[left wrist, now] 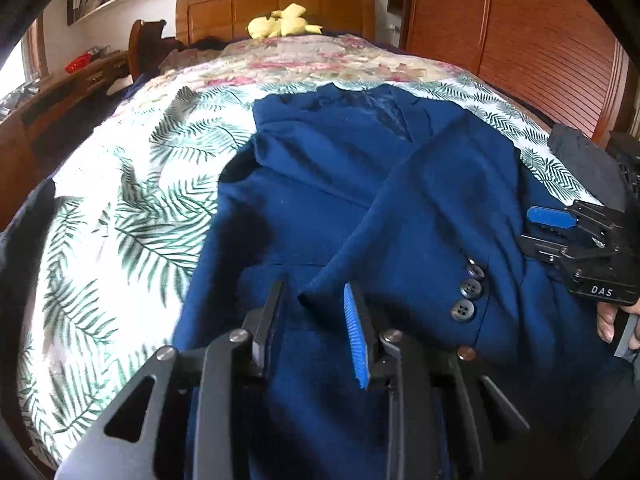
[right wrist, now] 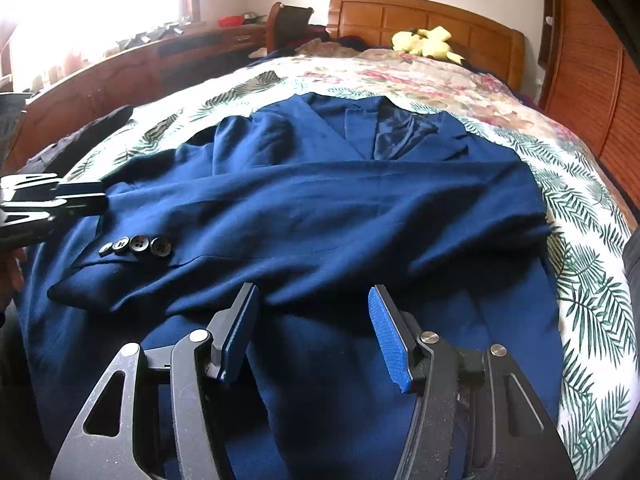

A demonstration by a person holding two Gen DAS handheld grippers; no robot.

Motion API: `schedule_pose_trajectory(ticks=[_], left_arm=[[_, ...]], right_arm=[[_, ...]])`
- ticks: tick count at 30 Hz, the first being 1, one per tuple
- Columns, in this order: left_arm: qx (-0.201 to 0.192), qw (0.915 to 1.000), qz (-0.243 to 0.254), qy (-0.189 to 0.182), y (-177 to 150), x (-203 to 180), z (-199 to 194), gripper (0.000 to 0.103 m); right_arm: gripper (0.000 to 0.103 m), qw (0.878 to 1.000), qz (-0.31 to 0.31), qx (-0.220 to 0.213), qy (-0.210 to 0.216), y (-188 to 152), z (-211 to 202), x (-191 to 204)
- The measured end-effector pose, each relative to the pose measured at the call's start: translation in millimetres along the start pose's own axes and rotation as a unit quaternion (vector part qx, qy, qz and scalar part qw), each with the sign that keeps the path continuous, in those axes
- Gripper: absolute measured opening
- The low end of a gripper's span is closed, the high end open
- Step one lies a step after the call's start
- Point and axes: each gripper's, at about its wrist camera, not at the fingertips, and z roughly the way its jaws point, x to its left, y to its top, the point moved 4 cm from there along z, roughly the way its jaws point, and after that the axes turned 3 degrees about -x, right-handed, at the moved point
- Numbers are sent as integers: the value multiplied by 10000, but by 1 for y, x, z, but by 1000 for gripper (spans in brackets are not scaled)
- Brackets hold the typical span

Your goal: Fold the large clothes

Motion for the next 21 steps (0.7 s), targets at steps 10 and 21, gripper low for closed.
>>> schedule_pose_trajectory(ticks=[10,21], left_arm=[[68,9995,-258,-170,-2,2,9,26],[-643,9978,24,153,31,5,-23,1]], right_arm=[[58,10000,-14,13,-25,-4,-2,-3],[58,10000,-18,14,-37,-7,-4,-7]])
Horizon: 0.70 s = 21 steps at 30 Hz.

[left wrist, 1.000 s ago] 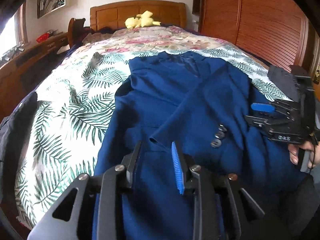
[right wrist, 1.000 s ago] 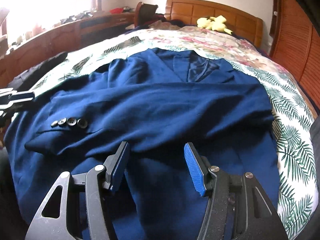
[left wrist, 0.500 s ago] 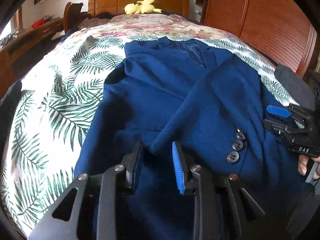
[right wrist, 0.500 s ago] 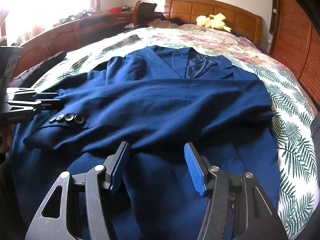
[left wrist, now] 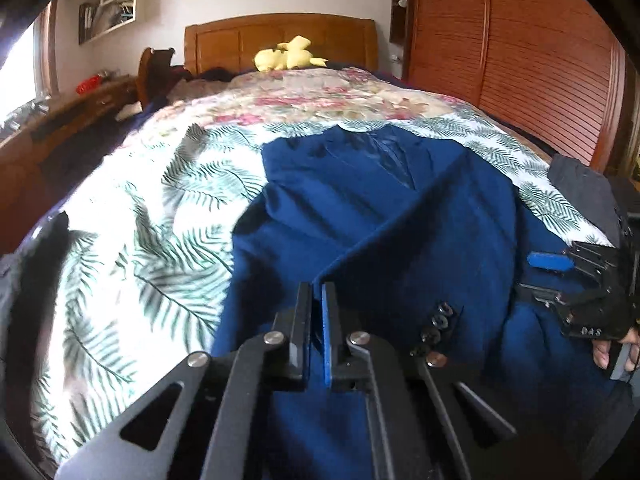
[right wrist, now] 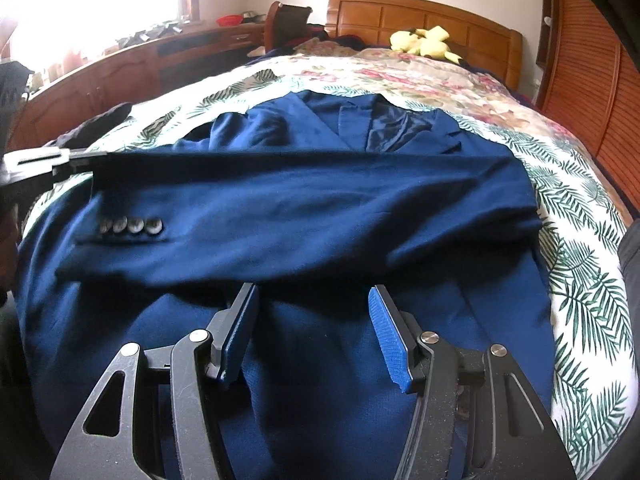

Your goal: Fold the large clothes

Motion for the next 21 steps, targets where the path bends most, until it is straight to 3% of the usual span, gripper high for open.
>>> schedule_pose_trajectory(ticks=[10,21], left_arm=[[358,9993,-133,-50,-6,13,0,4],[528,9980,-292,179,-65,40,-52,6]], right_arm=[[58,10000,-34,14,-12,0,2,2],[59,9999,-85,122,-7,-3,8,3]])
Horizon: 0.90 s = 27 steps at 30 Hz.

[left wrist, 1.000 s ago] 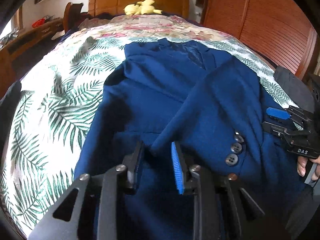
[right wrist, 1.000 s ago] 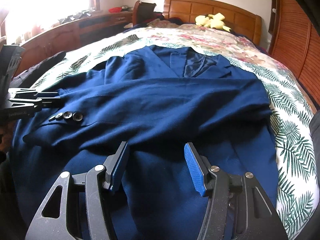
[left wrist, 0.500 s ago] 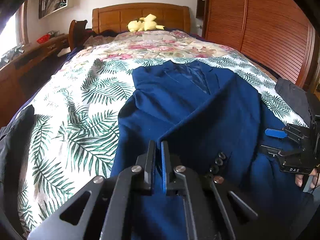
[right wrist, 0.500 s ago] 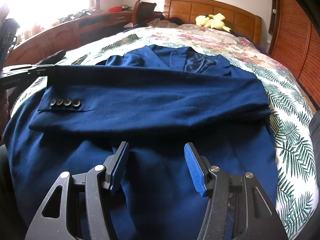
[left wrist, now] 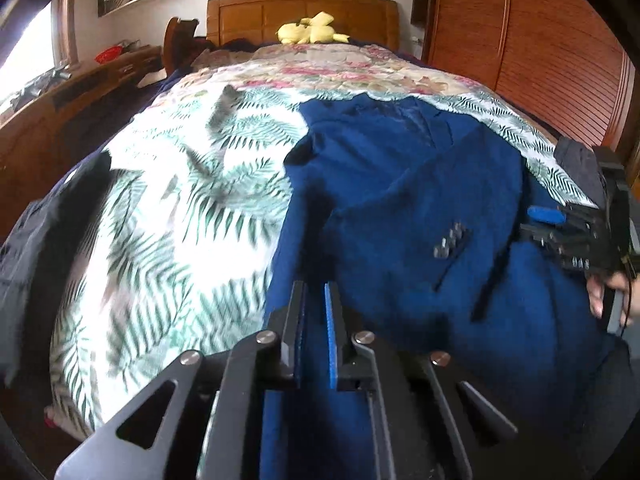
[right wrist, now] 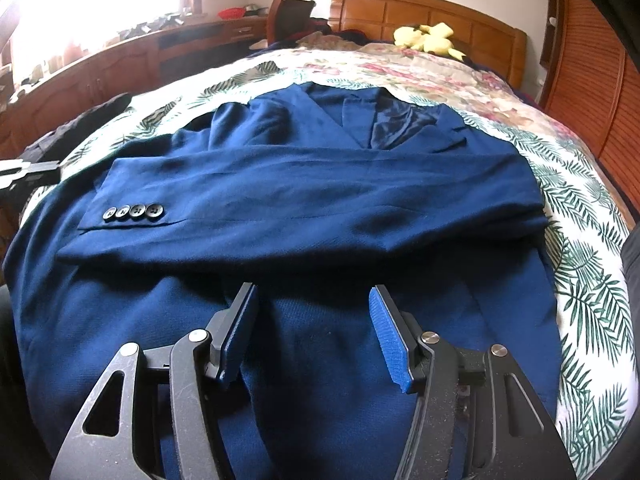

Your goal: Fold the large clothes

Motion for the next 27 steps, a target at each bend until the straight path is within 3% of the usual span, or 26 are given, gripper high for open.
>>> schedule_pose_trajectory(ticks=[13,27], left_arm=[[259,9996,-69,94,-32,20,-9,13],[388,9982,-250,390,-39,39,7,40]], right_arm=[[64,9998,166,86,56,-1,7,-4],[64,9998,172,86,59,-1,7,-4]])
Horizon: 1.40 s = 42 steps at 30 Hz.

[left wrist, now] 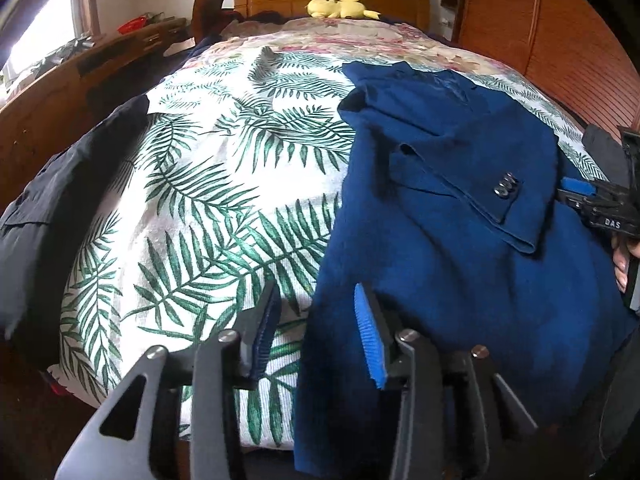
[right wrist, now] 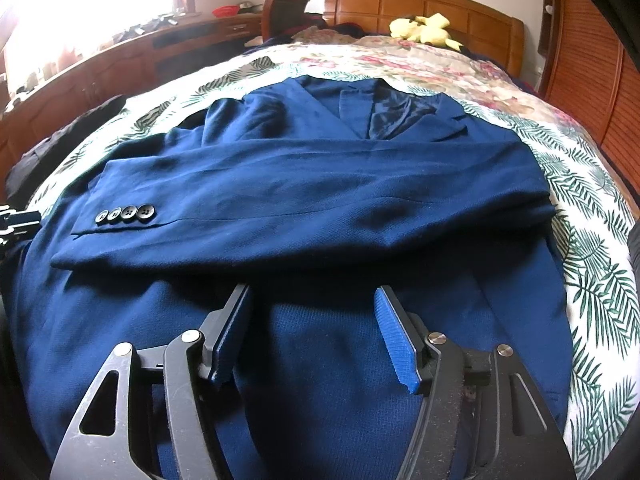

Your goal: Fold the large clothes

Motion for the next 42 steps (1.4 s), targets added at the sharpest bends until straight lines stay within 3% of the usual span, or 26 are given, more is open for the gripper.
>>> schedule_pose_trajectory(ticks=[6,11,14,21,28,32,36,42], left_arm=[[-45,10000,53,25,0,0,2,42],[-43,9998,66,-186,1,-1,-4,42],[-48,9987,107,-491,-3,-5,-13,42],[-63,9970,341,-697,-14,-16,-32,42],[-35,9971,310,-692,-25,-11,-32,42],[-37,9972,323,-672,-30,-10,-34,42],[-35,9972,338,-665,-36,-10,-38,42],[-26,9970,219,-743,-49,-6,-43,42]], right_arm=[[64,10000,-29,-38,-23,-2,-11,1],[65,9995,-3,-235,-217,-13,-51,-16],[65,9985,140,-166,-504,-36,-77,-40],[65,9924,609,273,-1037,-94,-114,-89],[65,9908,1002,428,-806,-121,-127,-82],[64,9931,852,479,-653,-124,-127,-62],[54,9948,763,359,-571,-118,-133,-50],[53,9941,773,470,-594,-121,-132,-50]])
